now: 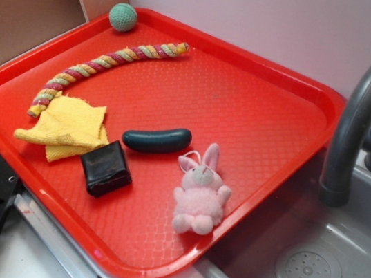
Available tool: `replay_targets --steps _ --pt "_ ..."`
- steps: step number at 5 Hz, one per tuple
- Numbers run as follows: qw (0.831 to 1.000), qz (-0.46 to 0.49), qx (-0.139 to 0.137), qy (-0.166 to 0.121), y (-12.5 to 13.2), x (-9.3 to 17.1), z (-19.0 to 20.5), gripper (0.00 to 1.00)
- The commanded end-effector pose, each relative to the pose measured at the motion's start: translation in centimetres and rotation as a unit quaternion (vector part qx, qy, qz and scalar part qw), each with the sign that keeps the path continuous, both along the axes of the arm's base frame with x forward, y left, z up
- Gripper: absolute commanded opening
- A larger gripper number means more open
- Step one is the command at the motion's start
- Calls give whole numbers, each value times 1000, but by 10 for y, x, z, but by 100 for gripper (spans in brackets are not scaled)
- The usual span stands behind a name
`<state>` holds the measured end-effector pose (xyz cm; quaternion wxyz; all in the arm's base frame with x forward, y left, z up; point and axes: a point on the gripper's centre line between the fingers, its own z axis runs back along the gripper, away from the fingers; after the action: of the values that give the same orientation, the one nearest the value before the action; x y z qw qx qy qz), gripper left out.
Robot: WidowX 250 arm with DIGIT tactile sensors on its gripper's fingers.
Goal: Grab the multicolored rope.
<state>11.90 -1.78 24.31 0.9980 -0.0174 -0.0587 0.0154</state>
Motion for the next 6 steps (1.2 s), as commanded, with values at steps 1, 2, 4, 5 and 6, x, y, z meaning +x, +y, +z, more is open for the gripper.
replay_targets --steps 1,2,4,5,6 --pt "1000 0 0 0 0 0 0 100" --pt "1000 12 -24 -15 16 18 -15 100" --pt "998 56 15 -34 67 65 -51 100" --pt "997 66 30 -21 82 83 -79 100" --pt "996 74 51 -3 90 92 -108 100"
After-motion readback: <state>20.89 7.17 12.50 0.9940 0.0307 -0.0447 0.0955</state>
